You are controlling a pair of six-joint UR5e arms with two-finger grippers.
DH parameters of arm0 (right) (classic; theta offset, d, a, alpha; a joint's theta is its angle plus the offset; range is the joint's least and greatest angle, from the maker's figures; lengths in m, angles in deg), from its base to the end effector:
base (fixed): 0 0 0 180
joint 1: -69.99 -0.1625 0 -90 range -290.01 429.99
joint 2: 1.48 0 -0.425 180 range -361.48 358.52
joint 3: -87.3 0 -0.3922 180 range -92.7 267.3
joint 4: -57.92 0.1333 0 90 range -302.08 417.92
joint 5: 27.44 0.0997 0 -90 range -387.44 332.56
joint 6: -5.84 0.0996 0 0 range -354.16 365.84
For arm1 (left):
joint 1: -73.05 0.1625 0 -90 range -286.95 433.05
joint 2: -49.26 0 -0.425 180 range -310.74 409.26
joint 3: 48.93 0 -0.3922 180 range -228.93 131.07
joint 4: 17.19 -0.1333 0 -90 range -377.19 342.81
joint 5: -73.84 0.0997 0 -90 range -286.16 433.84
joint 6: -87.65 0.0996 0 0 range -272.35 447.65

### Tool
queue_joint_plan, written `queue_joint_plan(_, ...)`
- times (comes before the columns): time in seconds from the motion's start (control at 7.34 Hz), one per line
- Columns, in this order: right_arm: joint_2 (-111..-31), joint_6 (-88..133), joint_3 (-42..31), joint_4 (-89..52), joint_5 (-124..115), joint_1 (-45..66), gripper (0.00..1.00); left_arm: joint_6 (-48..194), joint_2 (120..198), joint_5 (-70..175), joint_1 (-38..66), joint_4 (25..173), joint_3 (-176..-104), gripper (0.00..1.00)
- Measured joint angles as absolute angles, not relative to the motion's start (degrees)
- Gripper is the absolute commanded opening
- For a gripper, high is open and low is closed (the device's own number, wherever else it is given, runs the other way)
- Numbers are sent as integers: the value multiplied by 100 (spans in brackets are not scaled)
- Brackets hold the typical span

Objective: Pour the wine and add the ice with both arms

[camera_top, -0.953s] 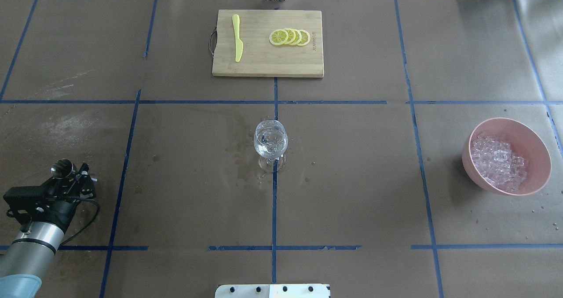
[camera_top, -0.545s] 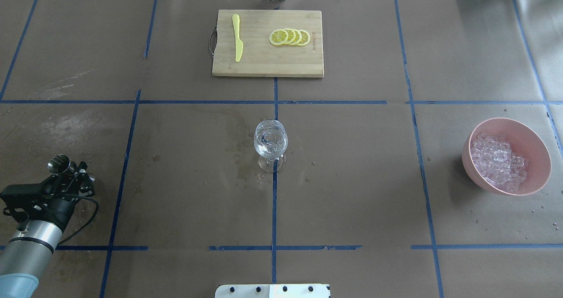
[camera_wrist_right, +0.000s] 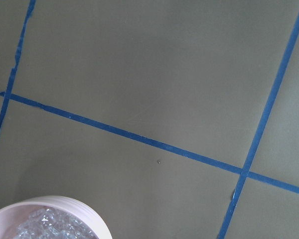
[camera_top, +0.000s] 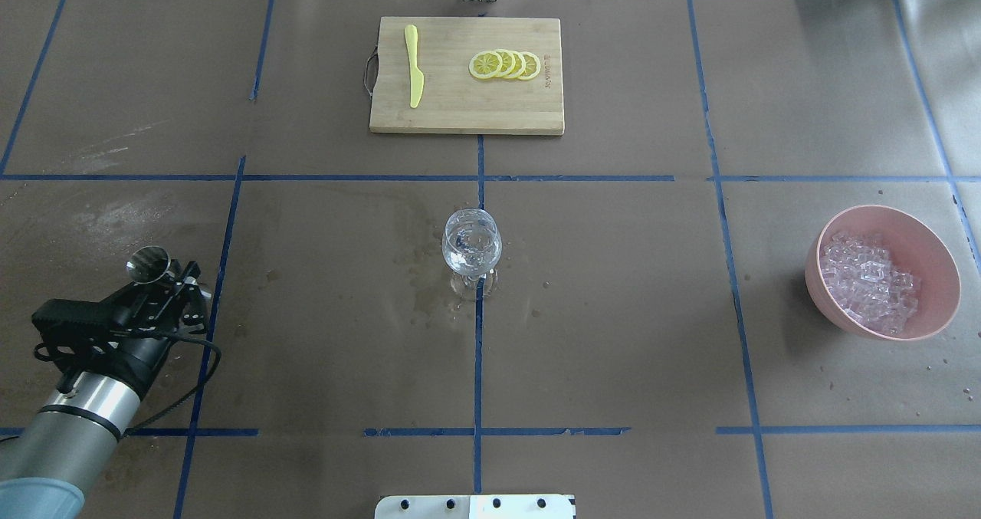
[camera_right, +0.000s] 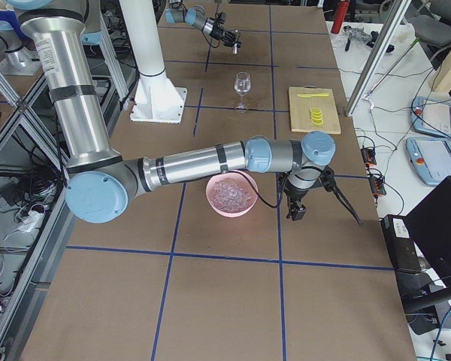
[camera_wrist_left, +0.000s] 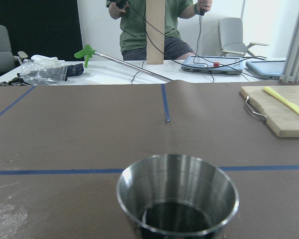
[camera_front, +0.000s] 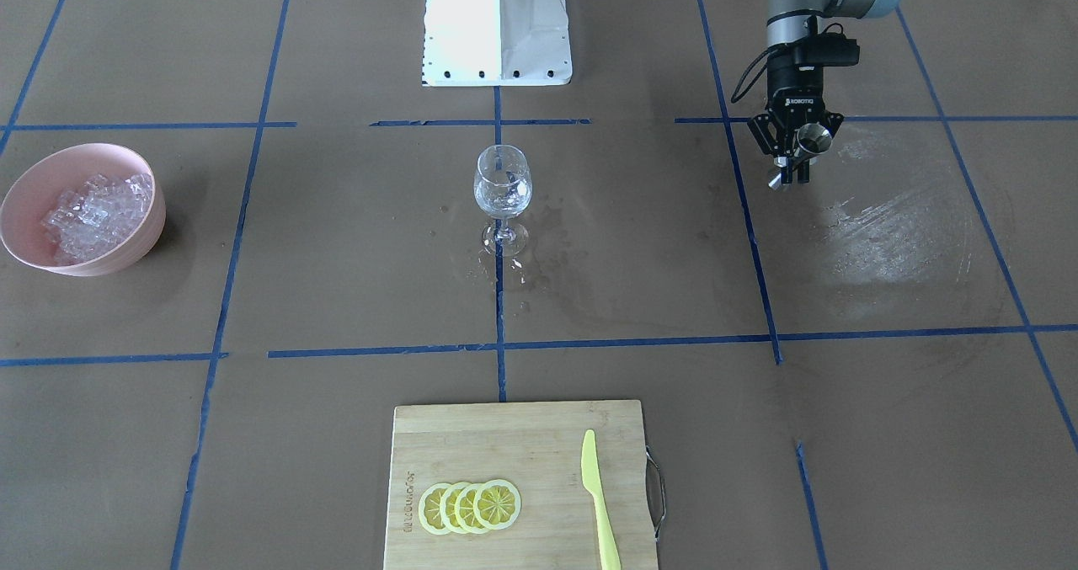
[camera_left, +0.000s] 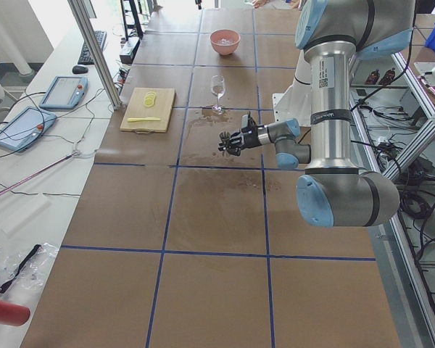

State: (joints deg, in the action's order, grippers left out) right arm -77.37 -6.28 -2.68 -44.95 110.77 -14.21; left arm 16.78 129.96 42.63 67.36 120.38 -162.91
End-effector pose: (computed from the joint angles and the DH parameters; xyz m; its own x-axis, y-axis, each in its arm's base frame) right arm -0.0004 -0.5881 0.5434 0.6254 -0.2901 0.7243 0.2376 0.9550 0.1773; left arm 0.3792 -0.2573 0.4183 0.7014 0.1008 -0.7056 0.6083 0.4314 0.6663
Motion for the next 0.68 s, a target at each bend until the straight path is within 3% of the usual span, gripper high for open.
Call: queue_joint_plan(0.68, -7763, -639, -221, -4498, 11054, -1421, 100, 4145, 14897, 3834, 6352, 12158, -16402, 0)
